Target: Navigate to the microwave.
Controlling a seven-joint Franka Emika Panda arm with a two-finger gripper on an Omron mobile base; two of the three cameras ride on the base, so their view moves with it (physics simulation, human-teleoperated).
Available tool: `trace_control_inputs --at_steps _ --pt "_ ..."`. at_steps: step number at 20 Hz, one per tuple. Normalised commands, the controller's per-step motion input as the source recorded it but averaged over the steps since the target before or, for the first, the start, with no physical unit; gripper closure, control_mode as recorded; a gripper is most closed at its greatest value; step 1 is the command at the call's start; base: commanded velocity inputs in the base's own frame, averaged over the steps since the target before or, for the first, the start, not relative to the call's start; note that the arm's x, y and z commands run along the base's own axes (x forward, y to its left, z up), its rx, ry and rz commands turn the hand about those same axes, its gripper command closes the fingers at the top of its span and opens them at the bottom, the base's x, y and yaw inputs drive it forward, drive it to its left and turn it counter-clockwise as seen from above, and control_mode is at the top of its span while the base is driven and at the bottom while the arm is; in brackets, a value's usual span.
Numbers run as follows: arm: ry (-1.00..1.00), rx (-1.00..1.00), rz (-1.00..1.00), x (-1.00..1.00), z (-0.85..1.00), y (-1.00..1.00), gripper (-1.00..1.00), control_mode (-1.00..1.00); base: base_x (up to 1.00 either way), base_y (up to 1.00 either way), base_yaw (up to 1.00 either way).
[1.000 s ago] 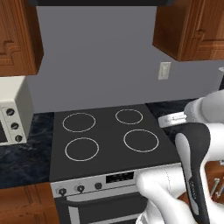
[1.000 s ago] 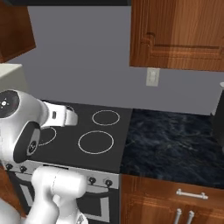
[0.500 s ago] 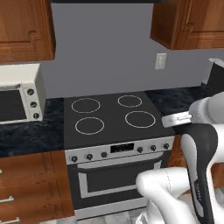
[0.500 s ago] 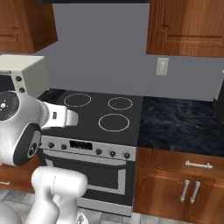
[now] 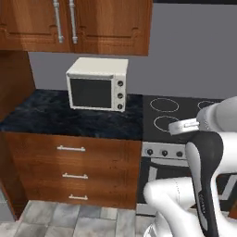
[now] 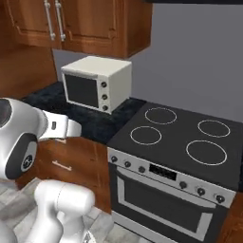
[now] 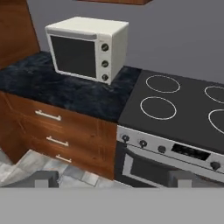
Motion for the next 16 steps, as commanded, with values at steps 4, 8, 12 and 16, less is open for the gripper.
trace_control_inputs --at_steps 4,8,12,16 --pt "0.0 0.0 0.0 0.0 0.0 0.0 -1.0 1.0 0.0 0.0 0.94" --pt "0.0 0.0 0.0 0.0 0.0 0.0 -1.0 1.0 0.0 -0.02 0.98" --pt "0.0 0.0 0.0 0.0 0.0 0.0 -1.0 1.0 0.0 -0.04 0.98" --pt "0.0 0.0 0.0 0.0 0.0 0.0 -1.0 1.0 0.0 -0.04 0.98"
